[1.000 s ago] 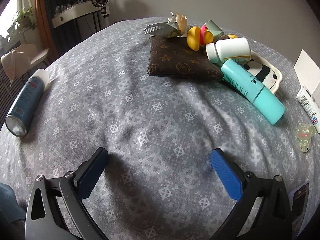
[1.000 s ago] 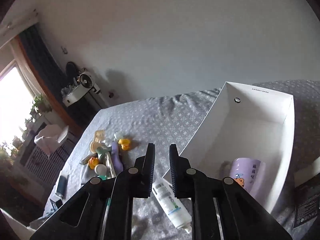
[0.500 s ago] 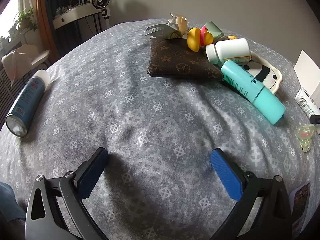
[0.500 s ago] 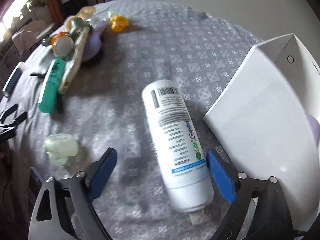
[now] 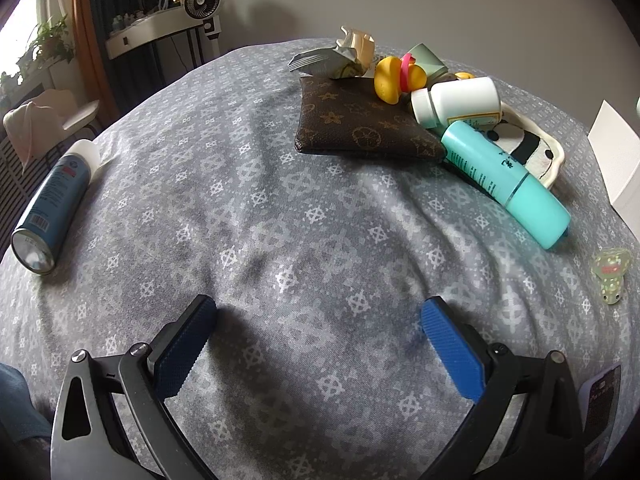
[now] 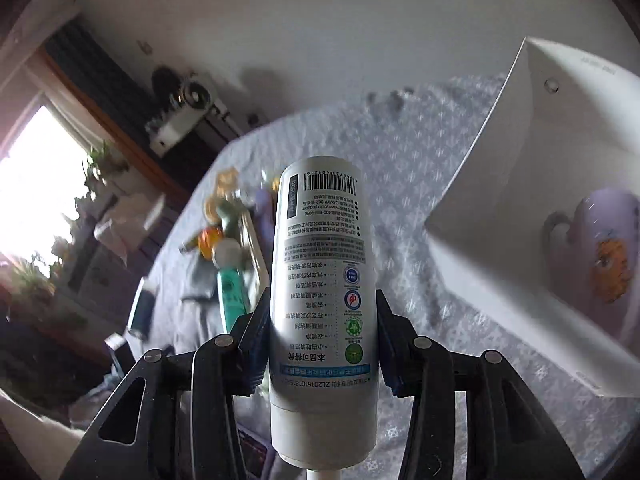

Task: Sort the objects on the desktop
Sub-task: 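Carry the white bottle with the right gripper into the white box and release, then grasp the teal tube with the left gripper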

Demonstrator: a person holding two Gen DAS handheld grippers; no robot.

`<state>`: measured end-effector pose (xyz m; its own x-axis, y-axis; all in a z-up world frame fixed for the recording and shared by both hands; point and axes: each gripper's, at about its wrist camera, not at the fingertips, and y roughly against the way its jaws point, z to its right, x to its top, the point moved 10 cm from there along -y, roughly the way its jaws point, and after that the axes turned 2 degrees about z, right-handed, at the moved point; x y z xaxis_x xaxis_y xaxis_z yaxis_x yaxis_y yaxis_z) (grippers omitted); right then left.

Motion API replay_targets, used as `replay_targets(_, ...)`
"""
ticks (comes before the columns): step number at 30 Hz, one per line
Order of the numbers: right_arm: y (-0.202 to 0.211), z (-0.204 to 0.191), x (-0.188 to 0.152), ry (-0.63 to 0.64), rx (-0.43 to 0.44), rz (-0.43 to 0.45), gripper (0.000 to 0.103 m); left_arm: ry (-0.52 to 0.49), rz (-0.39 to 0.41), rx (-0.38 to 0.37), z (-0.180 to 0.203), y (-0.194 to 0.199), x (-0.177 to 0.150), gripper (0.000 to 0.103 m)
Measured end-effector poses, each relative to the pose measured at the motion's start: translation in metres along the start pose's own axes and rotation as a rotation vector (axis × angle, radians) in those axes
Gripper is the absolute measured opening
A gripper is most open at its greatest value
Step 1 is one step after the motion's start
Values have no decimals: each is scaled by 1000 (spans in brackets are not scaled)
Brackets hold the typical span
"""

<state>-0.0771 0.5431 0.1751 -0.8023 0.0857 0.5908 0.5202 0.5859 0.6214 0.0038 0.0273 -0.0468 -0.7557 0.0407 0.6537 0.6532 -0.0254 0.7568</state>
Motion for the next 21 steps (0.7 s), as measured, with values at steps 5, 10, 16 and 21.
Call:
replay_targets(5, 60, 64, 74, -72, -173, 195, 43, 0, 0, 0, 0, 1, 0, 103)
replay_targets(10, 39, 137, 92, -197, -323, 172, 43, 1, 0, 0, 0, 1, -1, 103)
replay_targets(16, -7, 177, 67, -380, -369, 45, 44, 1, -1, 7, 1, 1, 0, 103)
replay_targets(21, 12, 175, 76, -294, -438, 130, 70, 20, -56, 7, 3, 0, 3, 103)
